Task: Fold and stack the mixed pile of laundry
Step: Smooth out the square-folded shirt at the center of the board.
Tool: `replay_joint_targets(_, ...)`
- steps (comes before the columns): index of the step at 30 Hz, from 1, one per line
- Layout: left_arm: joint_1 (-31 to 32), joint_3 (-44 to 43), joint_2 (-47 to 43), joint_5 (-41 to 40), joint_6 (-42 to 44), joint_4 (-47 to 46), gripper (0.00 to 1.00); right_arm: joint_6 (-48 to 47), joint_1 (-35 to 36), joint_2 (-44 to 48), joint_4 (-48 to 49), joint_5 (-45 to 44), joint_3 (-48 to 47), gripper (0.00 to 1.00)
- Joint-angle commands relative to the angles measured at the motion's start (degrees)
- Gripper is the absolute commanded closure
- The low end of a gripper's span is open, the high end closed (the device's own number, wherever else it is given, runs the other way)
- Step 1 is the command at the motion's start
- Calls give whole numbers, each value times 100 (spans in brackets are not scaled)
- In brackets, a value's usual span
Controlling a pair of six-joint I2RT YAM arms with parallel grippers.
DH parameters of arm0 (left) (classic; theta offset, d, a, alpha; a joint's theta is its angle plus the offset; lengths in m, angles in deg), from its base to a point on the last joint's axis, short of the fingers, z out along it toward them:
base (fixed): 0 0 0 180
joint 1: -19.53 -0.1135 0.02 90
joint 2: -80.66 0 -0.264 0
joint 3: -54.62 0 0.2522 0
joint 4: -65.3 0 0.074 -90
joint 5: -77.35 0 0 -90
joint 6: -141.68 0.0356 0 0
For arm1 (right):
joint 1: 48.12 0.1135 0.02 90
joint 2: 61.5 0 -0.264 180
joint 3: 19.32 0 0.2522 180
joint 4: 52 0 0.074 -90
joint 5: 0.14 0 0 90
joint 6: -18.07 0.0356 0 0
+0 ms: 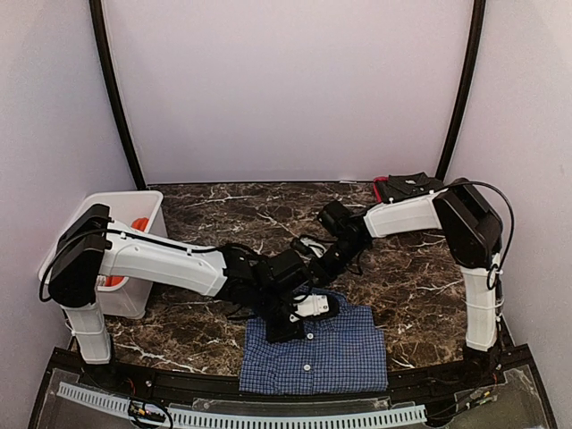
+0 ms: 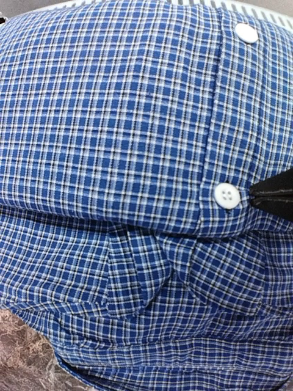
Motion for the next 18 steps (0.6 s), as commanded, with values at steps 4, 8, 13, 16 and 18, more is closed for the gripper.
replay_joint_targets(4, -195, -379, -594, 12, 220, 514, 100, -257, 165, -148, 34, -447, 184, 96)
replay_joint_targets(8, -296, -421, -671, -111, 346, 541, 100, -277, 169, -111, 68, -455, 260, 97)
replay_joint_targets(13, -554, -414, -830, -380, 429, 443, 100, -299, 170, -120, 96, -433, 279, 97)
replay_joint_targets(16, -641, -378, -919, -647, 562, 328, 100, -310, 178, -125, 105, -420, 278, 98)
replay_joint_targets(18, -700, -322, -974, -789, 625, 157, 100, -320, 179, -131, 105, -416, 278, 98)
